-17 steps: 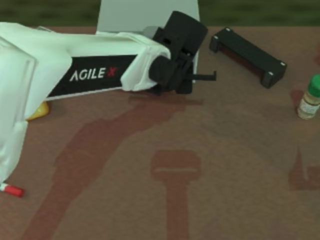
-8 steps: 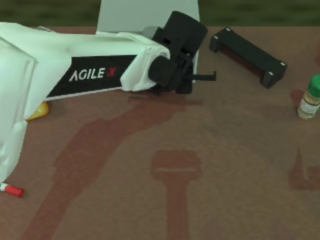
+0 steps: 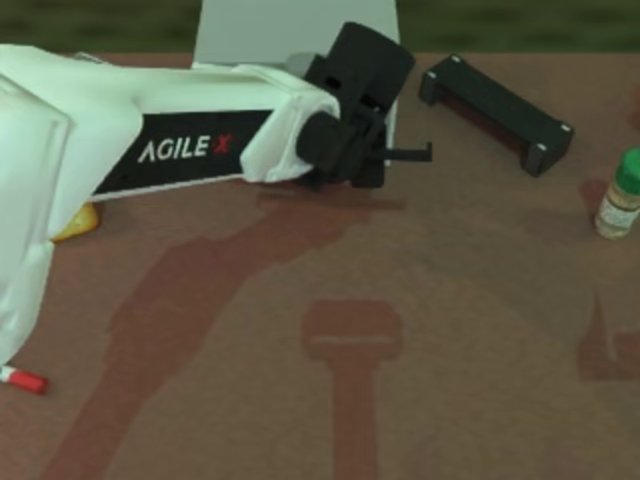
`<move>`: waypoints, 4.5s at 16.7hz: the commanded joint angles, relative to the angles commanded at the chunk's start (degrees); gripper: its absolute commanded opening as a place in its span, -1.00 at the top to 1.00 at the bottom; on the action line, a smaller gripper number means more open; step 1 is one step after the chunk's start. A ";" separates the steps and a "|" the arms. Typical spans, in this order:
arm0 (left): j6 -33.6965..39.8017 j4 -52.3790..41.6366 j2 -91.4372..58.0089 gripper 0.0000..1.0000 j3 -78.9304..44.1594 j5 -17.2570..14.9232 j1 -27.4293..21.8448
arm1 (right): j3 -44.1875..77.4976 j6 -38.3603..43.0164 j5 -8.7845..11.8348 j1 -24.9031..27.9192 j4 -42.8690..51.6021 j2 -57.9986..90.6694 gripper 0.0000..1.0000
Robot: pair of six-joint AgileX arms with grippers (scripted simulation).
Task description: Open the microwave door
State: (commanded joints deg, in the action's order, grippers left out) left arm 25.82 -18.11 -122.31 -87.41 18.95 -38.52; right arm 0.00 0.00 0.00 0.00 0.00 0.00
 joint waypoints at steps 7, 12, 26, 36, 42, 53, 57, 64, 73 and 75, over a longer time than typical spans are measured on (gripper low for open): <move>0.00 0.00 0.00 1.00 0.00 0.00 0.00 | 0.00 0.00 0.00 0.00 0.00 0.00 -1.00; -1.07 1.00 0.91 1.00 1.46 -0.97 -0.03 | 0.00 0.00 0.00 0.00 0.00 0.00 -1.00; -2.39 1.96 1.86 1.00 3.08 -1.71 0.34 | 0.00 0.00 0.00 0.00 0.00 0.00 -1.00; -2.39 1.96 1.86 1.00 3.08 -1.71 0.34 | 0.00 0.00 0.00 0.00 0.00 0.00 -1.00; -2.25 2.03 1.74 1.00 3.08 -2.17 -0.09 | 0.00 0.00 0.00 0.00 0.00 0.00 -1.00; -4.71 3.69 3.60 1.00 5.90 -3.42 0.72 | 0.00 0.00 0.00 0.00 0.00 0.00 -1.00; -4.71 3.69 3.60 1.00 5.90 -3.42 0.72 | 0.00 0.00 0.00 0.00 0.00 0.00 -1.00; -4.71 3.69 3.60 1.00 5.90 -3.42 0.72 | 0.00 0.00 0.00 0.00 0.00 0.00 -1.00; -4.42 3.71 3.43 1.00 5.69 -3.83 0.23 | 0.00 0.00 0.00 0.00 0.00 0.00 -1.00; -4.99 3.98 3.79 1.00 6.34 -4.07 0.44 | 0.00 0.00 0.00 0.00 0.00 0.00 -1.00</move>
State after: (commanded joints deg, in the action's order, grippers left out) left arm 20.83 -14.13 -118.52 -81.07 14.87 -38.08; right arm 0.00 0.00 0.00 0.00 0.00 0.00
